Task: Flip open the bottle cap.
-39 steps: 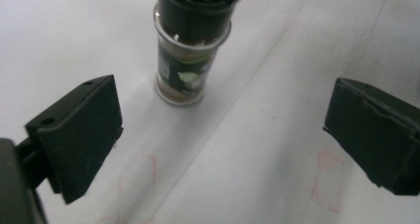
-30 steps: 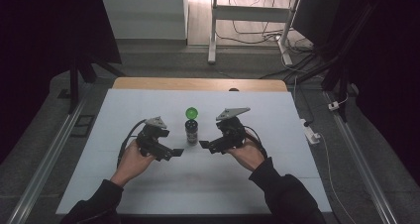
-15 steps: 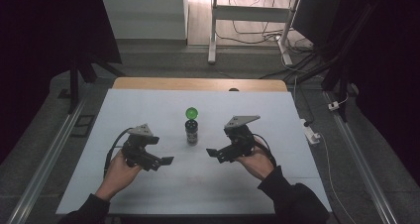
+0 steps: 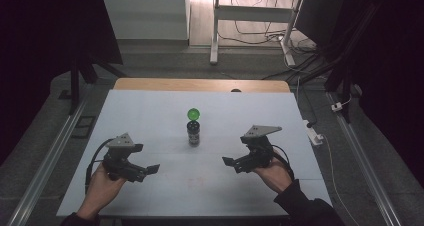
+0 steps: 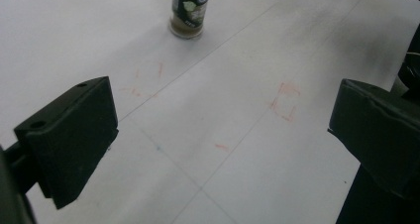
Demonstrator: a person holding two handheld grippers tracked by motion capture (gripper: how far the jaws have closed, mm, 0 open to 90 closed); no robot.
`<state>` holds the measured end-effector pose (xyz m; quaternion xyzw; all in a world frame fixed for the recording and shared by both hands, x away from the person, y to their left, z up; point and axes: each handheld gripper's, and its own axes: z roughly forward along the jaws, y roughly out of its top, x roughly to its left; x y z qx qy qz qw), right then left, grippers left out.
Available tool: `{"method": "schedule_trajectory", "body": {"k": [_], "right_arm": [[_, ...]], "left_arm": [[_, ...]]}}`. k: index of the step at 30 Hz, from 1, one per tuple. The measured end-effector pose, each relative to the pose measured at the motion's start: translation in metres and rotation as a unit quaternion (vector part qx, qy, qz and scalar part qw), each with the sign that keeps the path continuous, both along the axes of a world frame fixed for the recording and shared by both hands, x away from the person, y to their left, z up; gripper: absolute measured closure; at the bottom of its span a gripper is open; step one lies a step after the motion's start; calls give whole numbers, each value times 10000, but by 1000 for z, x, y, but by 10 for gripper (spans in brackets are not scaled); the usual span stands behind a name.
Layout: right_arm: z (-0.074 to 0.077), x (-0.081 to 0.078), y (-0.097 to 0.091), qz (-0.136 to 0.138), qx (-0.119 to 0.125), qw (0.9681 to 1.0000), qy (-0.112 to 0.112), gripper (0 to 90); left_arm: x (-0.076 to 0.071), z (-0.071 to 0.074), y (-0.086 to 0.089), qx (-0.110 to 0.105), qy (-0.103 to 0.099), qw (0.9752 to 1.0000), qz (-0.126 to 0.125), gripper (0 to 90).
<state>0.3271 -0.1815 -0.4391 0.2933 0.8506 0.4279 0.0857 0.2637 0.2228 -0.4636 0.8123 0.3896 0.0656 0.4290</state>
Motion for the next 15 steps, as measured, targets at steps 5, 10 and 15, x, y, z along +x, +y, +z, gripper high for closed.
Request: {"method": "schedule_trajectory", "body": {"k": [5, 10, 15], "right_arm": [[-2, -7, -14, -135, 7, 9999, 13, 0], [-2, -14, -28, -274, -15, 9996, -31, 0], [-3, -21, -42, -421, -25, 9991, -90, 0]], "left_arm": [[-11, 0, 12, -83, -42, 9998, 151, 0], [-22, 0, 22, -98, -86, 9996, 266, 0], [-33, -1, 33, -146, -84, 9991, 401, 0]]}}
